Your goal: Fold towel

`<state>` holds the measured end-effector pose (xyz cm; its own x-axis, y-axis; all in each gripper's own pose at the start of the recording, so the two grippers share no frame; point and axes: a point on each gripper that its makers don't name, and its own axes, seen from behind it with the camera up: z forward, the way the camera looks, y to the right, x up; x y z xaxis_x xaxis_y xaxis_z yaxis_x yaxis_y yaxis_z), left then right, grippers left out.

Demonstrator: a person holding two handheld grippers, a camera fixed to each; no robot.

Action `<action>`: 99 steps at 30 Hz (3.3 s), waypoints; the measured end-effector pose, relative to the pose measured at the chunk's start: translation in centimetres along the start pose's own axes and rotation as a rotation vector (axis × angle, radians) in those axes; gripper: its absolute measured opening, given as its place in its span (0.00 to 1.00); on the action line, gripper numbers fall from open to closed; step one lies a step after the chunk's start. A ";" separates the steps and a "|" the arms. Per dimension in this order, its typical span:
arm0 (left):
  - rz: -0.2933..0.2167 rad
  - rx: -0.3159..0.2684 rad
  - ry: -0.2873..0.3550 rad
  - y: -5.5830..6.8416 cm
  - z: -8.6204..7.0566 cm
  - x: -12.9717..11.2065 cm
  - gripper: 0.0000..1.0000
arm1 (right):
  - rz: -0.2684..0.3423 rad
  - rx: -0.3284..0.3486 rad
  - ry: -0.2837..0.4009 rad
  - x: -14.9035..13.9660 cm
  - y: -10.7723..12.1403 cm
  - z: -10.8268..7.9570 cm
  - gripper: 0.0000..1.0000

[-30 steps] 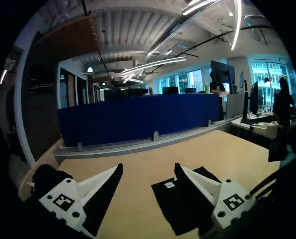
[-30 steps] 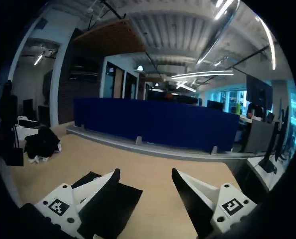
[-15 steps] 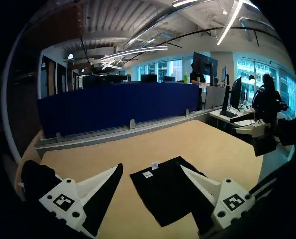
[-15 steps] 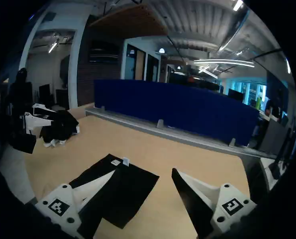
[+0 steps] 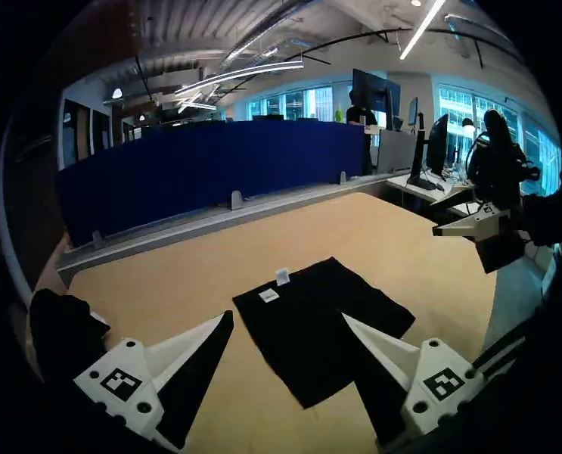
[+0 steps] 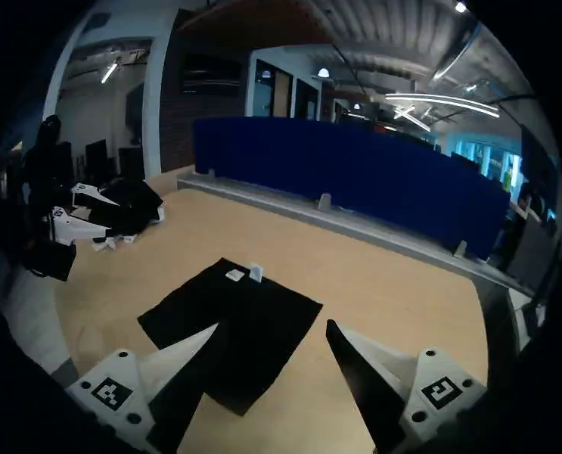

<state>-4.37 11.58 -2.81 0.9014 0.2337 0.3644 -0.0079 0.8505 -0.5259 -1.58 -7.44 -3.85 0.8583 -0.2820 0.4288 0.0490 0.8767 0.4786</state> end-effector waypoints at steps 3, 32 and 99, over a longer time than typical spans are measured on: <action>0.002 -0.013 -0.028 0.5 0.4 -1.5 0.96 | -0.005 0.011 -0.024 -1.3 -0.3 0.6 1.00; 0.007 -0.115 -0.299 4.0 3.3 -14.6 0.96 | 0.010 0.080 -0.220 -13.7 -3.4 4.5 1.00; 0.001 -0.012 -0.499 4.3 5.6 -20.3 0.17 | 0.032 0.123 -0.376 -21.7 -6.3 5.8 0.16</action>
<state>-25.15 13.09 -8.18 0.5842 0.4337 0.6860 -0.0008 0.8455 -0.5339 -23.47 -9.11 -11.74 0.6102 -0.3988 0.6845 -0.0558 0.8403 0.5393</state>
